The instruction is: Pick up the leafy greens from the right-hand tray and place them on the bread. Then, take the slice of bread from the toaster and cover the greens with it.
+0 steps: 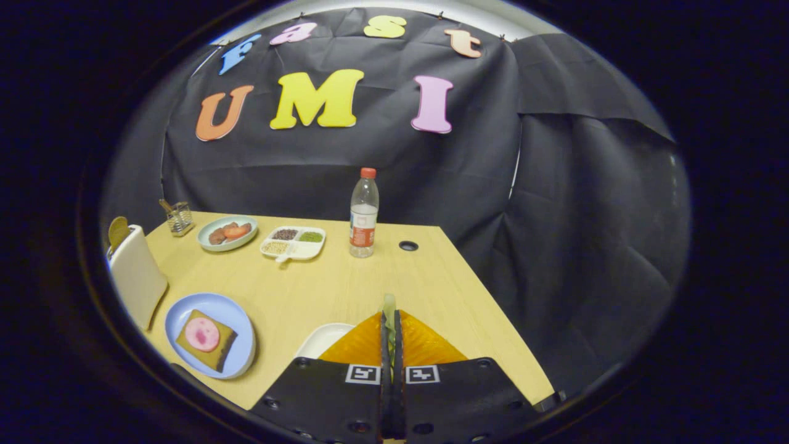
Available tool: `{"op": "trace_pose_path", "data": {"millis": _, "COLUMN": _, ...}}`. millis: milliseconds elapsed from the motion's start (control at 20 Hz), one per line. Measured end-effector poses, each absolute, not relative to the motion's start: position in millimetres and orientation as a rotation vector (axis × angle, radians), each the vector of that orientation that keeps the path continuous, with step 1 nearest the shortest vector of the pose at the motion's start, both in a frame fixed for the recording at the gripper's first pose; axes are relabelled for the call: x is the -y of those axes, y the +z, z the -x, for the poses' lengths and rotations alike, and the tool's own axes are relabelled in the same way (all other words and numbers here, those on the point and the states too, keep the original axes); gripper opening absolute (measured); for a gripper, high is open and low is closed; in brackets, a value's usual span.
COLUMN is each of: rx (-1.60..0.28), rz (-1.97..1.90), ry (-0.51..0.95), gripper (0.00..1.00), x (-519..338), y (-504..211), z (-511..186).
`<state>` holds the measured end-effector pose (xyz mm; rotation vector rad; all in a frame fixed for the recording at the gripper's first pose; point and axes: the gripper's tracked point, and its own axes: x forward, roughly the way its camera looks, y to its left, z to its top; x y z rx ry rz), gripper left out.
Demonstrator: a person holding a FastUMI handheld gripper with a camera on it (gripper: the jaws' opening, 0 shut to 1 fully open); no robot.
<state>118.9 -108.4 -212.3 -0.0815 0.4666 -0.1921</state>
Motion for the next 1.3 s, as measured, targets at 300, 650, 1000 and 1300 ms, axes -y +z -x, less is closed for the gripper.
{"op": "trace_pose_path", "data": {"millis": 300, "rx": -0.413, "rz": 0.128, "ry": -0.123, "gripper": 0.00, "x": 38, "y": -187, "z": -109}}
{"op": "trace_pose_path", "data": {"millis": 650, "rx": -0.402, "rz": 0.167, "ry": -0.005, "gripper": 0.00, "x": -63, "y": -189, "z": -105}}
{"op": "trace_pose_path", "data": {"millis": 1000, "rx": -0.424, "rz": 0.069, "ry": 0.189, "gripper": 0.00, "x": -179, "y": -205, "z": -106}}
{"op": "trace_pose_path", "data": {"millis": 1300, "rx": -0.479, "rz": -0.033, "ry": 0.266, "gripper": 0.00, "x": -228, "y": -237, "z": -115}}
